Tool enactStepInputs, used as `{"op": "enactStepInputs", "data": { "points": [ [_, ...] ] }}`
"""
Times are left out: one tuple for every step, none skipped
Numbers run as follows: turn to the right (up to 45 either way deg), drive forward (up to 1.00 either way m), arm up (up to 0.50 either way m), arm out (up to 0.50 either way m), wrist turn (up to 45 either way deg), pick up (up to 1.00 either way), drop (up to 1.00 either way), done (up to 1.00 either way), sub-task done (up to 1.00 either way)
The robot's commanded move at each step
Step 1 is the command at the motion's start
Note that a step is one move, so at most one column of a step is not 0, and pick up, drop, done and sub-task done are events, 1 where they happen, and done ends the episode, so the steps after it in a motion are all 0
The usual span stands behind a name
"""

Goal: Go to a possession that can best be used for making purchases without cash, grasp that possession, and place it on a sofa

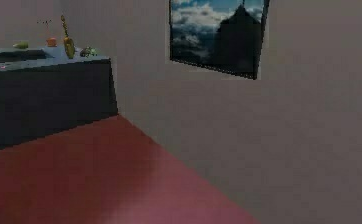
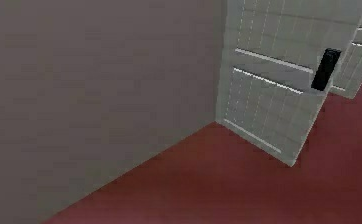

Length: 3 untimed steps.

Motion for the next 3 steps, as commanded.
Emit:
{"op": "enactStepInputs", "data": {
  "points": [
    [45.0,0.00,0.00,0.00,0.0,0.00,0.00,0.00,0.00],
    [42.0,0.00,0.00,0.00,0.0,0.00,0.00,0.00,0.00],
    [0.0,0.05,0.00,0.00,0.0,0.00,0.00,0.00,0.00]
  ]
}}
